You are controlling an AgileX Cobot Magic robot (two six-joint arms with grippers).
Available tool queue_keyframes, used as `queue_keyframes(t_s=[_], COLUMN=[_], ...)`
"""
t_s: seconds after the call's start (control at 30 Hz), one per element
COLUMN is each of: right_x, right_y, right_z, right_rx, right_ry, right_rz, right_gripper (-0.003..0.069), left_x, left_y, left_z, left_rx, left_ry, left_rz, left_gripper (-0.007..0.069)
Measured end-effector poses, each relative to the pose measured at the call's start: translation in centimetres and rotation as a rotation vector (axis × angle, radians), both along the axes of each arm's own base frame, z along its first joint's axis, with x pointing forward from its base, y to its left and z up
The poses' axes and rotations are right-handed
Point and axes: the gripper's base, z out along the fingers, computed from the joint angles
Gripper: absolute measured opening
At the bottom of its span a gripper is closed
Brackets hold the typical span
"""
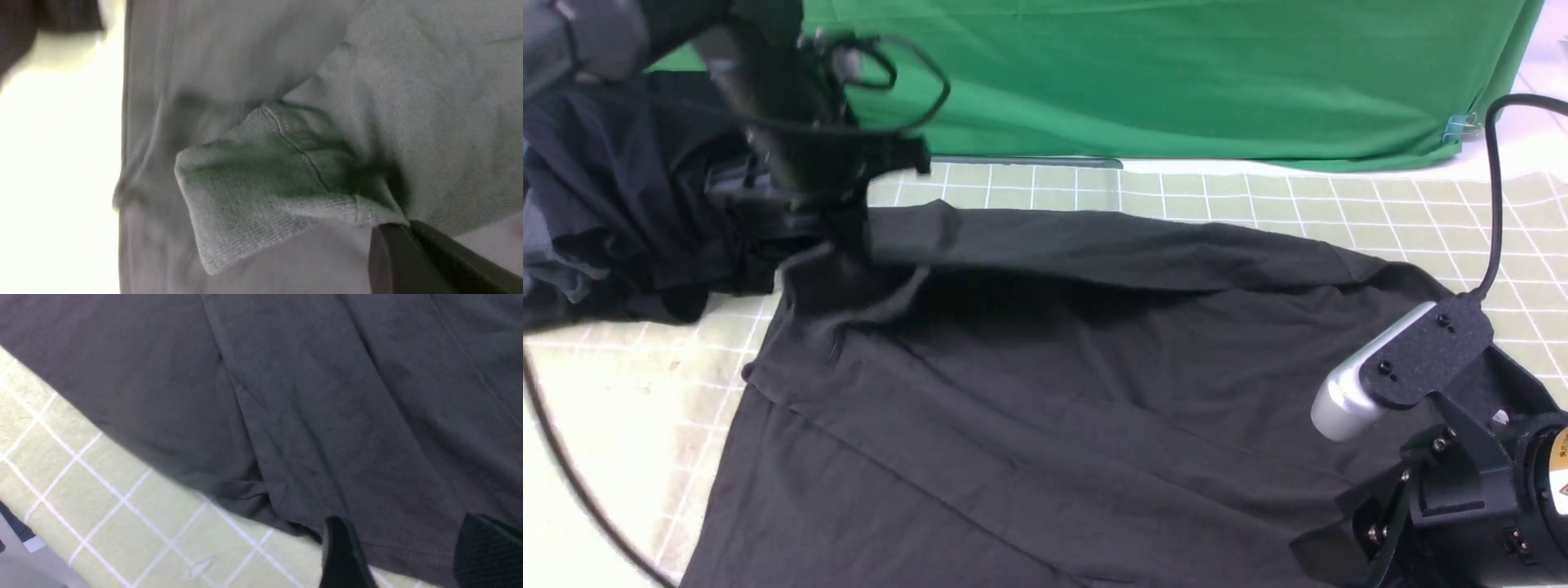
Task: Fold a long-sleeved shirt over a green coffee tablecloth.
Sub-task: 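Fold the left side of the dark shirt inward over its body with the left gripper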
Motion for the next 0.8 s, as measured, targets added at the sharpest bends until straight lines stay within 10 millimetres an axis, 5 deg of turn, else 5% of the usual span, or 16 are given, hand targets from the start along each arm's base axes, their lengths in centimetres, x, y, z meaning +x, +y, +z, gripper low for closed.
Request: queue_keyframes(t_s=[0.13,0.5,0.8], right_x=[0.0,0.1,0.0], right_y=[0.0,0.0,0.0], right_z=[0.0,0.1,0.0], right_rx=[0.0,0.005,0.008], right_ry=[0.0,-0.008,0.006], right_rz=[-0.001,-0.004,-0.017], right_gripper=[0.036,0.036,0.036], left_x=[-3.1,-5.7,-7.8], left_y=[1.0,1.0,1.3], left_z=[-1.5,-4.6,-7.0], left_rx=[0.056,0.031,0.038], left_ry=[0.089,0.228,0.329], left_rz=[0.03,0.003,-0.082], left_gripper=[-0.0004,0.0046,0.0402])
